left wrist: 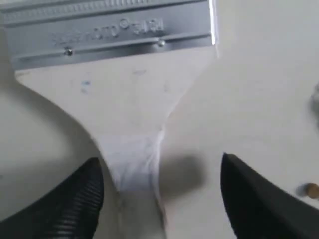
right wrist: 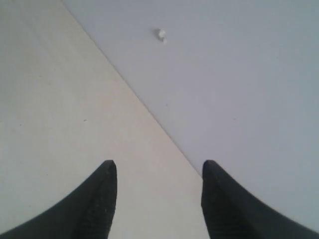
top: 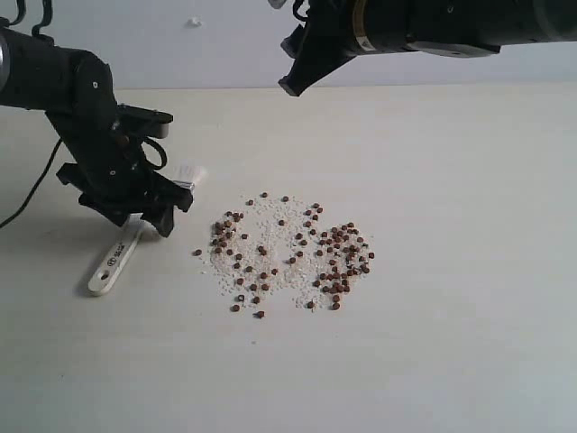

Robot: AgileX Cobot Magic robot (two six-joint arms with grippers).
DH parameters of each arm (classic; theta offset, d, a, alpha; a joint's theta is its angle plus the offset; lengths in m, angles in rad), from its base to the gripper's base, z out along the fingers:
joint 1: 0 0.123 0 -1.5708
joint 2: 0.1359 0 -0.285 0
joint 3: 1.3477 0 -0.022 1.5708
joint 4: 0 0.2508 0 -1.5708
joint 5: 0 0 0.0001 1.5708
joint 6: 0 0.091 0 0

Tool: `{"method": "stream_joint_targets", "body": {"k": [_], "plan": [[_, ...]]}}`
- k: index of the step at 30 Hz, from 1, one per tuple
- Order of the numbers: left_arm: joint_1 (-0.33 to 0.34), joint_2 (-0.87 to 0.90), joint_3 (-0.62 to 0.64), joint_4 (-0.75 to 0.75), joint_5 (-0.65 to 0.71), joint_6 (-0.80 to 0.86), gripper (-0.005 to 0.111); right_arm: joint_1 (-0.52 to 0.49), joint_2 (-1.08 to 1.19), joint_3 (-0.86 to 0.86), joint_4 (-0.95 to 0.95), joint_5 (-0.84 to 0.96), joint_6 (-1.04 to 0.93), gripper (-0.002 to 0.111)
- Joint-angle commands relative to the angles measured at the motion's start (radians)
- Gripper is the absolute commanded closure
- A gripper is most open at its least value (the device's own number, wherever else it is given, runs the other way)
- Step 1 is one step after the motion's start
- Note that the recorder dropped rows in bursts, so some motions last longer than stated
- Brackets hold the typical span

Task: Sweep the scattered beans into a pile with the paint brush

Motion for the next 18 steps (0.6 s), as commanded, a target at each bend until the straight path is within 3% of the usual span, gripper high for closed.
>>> {"method": "stream_joint_targets", "body": {"k": [1,4,8,11,14,18], "plan": [[-0.002,0.023,0.003,0.097,-0.005,-0.084,0.043,0.0,-0.015,0.004,0.009,0.058,0.007,0.059],[-0.002,0.046,0.003,0.113,-0.003,-0.092,0.046,0.0,-0.015,0.004,0.009,0.06,0.007,0.059],[-0.002,0.066,0.003,0.113,-0.013,-0.099,0.061,0.0,-0.015,0.004,0.008,0.058,0.007,0.059],[-0.003,0.068,0.003,0.113,-0.014,-0.118,0.079,0.0,-0.015,0.004,0.012,0.058,0.007,0.059],[-0.003,0.068,0.003,0.116,0.0,-0.104,0.106,0.0,-0.015,0.004,0.012,0.058,0.007,0.059],[-0.003,0.041,0.003,0.116,0.022,-0.032,0.107,0.0,-0.015,0.004,0.012,0.079,0.007,0.059]]}}
